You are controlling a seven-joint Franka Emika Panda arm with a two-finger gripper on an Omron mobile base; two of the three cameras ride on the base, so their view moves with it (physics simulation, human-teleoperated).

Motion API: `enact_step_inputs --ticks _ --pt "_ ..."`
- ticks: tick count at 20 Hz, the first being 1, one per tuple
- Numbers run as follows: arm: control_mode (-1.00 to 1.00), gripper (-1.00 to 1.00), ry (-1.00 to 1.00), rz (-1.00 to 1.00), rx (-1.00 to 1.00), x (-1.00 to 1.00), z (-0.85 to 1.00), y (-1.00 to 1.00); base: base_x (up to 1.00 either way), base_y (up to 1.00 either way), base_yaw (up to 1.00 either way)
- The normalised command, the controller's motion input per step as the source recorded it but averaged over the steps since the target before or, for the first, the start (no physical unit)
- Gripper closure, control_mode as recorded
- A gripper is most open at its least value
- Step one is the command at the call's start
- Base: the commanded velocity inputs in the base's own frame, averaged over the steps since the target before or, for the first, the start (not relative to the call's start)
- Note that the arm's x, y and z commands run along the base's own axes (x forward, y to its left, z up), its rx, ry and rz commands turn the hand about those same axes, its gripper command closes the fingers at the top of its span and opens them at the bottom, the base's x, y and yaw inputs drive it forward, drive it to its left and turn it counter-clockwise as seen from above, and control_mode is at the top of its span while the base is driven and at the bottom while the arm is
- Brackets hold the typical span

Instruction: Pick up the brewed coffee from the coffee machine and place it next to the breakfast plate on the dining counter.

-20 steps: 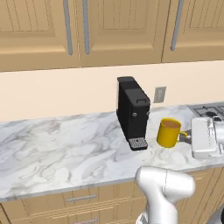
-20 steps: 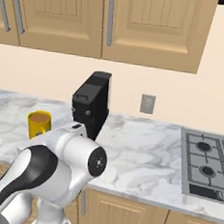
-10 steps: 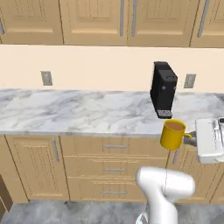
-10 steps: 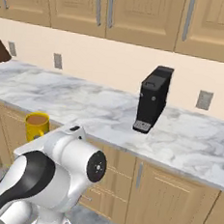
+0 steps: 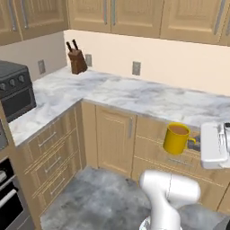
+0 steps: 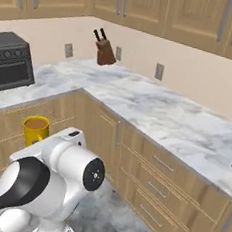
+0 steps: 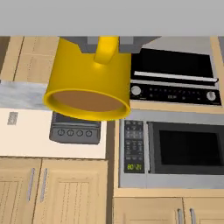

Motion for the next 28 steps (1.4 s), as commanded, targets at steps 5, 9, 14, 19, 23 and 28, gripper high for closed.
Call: enact_step_inputs --ticks 5,9,14,19,23,28 --pt "1.0 1.0 0.0 0.0 0.0 0.0 0.0 0.0 -0.06 -0.08 0.78" --pt "1.0 1.0 0.0 0.0 0.0 0.0 0.0 0.0 -0.02 -0.17 0.72" --pt "1.0 1.0 0.0 0.0 0.0 0.0 0.0 0.0 -0.02 0.14 0.64" --pt "1.0 1.0 0.0 0.0 0.0 0.0 0.0 0.0 -0.16 0.3 0.69" --pt "1.0 1.0 0.0 0.0 0.0 0.0 0.0 0.0 -0.12 0.46 0.75" --pt "1.0 1.0 0.0 0.0 0.0 0.0 0.0 0.0 -0.29 0.61 0.79"
